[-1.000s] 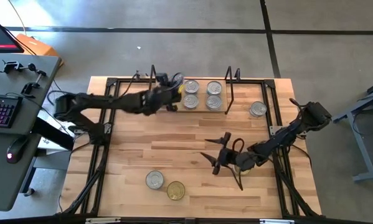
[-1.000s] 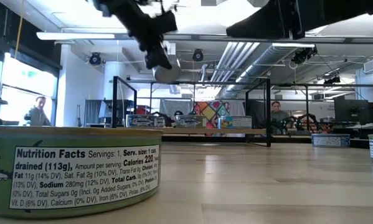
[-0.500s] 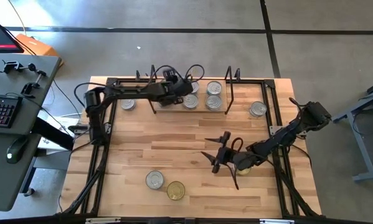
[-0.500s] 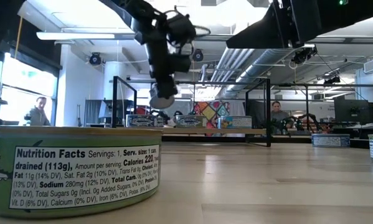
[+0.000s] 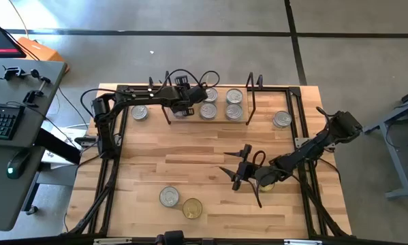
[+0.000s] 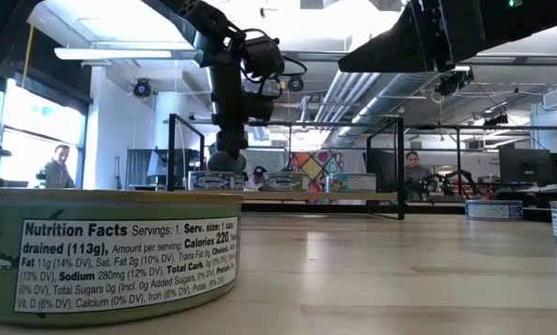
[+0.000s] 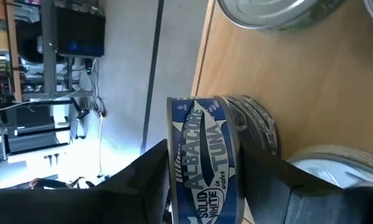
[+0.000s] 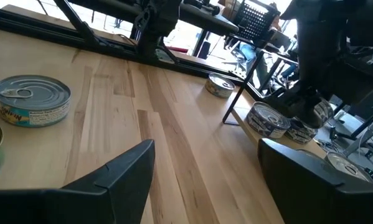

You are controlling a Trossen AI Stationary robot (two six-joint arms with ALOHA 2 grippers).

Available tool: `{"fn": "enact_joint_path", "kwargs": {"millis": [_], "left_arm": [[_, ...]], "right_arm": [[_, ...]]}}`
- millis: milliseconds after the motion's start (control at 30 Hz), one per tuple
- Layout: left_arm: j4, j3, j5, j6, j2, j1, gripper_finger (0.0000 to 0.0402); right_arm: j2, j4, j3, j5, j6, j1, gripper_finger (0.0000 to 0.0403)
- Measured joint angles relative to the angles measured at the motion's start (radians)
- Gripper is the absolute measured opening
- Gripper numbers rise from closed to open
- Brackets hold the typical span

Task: Stack canned seafood by type on shelf
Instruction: Stack the blue tuna can on top of the other blue tuna can on the shelf, then stack the green tuna can on top of the other green tuna can on the shelf

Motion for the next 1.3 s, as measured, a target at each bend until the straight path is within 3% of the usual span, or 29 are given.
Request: {"fn": "enact_joint_path", "kwargs": {"millis": [267, 600, 1000, 1067, 1167, 1300], "left_arm": [[-0.026, 0.0, 0.097, -0.023, 0.0, 0.0, 0.0185], [-0.041, 0.0, 0.092, -0.034, 0.0, 0.032, 0.0255], [-0.046, 0.031, 0.098, -0.085, -0.068, -0.024, 0.0262], [-0.029, 0.04, 0.158, -0.1, -0.121, -0.063, 0.0262], [0.018, 0.032, 0.329, -0.14, -0.21, -0.13, 0.0262], [0.113, -0.046, 0.492, -0.198, -0.324, -0.26, 0.0257]], "right_arm": [[0.0, 0.0, 0.0, -0.007, 0.001, 0.0, 0.0277], [0.0, 0.0, 0.0, -0.01, 0.001, 0.0, 0.0277], [0.0, 0.001, -0.001, -0.012, 0.001, 0.0, 0.0277], [0.0, -0.001, -0.001, -0.04, 0.017, 0.0, 0.0277], [0.0, -0.017, -0.001, -0.14, 0.032, -0.003, 0.0277], [0.0, -0.042, -0.023, -0.258, 0.054, -0.005, 0.0277]]}}
